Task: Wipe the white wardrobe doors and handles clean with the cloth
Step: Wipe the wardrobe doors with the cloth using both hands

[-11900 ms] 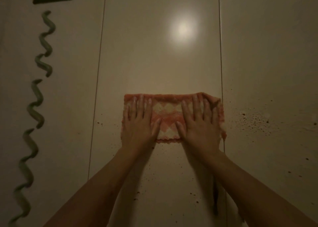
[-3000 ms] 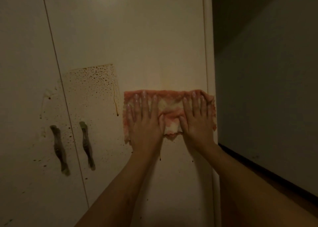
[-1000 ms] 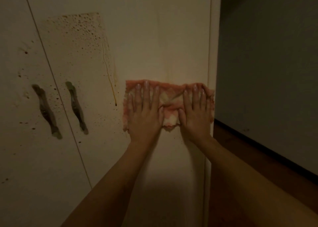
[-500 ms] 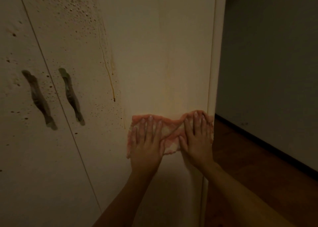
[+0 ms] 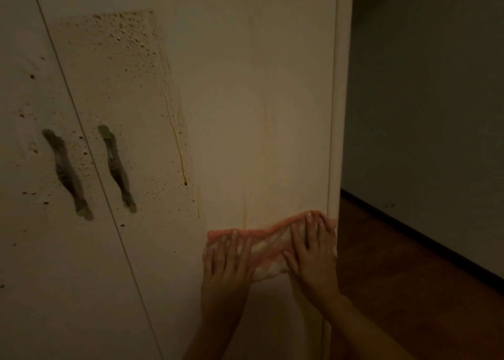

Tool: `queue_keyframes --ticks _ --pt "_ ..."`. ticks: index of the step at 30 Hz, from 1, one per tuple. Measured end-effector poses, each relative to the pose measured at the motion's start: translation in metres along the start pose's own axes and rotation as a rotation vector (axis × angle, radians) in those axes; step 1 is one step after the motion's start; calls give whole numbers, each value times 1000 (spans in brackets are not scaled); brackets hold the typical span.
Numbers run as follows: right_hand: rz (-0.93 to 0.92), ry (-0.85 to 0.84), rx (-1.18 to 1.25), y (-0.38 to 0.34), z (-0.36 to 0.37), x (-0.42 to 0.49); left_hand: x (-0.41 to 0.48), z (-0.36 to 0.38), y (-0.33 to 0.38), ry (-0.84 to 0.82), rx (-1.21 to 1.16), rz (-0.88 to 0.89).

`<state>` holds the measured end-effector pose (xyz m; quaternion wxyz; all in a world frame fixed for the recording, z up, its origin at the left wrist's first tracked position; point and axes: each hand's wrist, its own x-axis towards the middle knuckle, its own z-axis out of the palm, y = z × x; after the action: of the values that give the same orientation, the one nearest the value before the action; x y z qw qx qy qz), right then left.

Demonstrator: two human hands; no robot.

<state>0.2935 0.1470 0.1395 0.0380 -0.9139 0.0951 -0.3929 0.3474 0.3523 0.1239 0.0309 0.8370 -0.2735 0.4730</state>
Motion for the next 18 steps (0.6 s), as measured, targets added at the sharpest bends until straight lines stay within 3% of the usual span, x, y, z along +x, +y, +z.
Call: queue_keyframes --ticks 10,18 --pt "-12 123 63 -44 29 -9 -8 -17 -48 -34 95 9" --pt "-130 182 23 -98 32 -10 -27 -41 -101 -70 151 -36"
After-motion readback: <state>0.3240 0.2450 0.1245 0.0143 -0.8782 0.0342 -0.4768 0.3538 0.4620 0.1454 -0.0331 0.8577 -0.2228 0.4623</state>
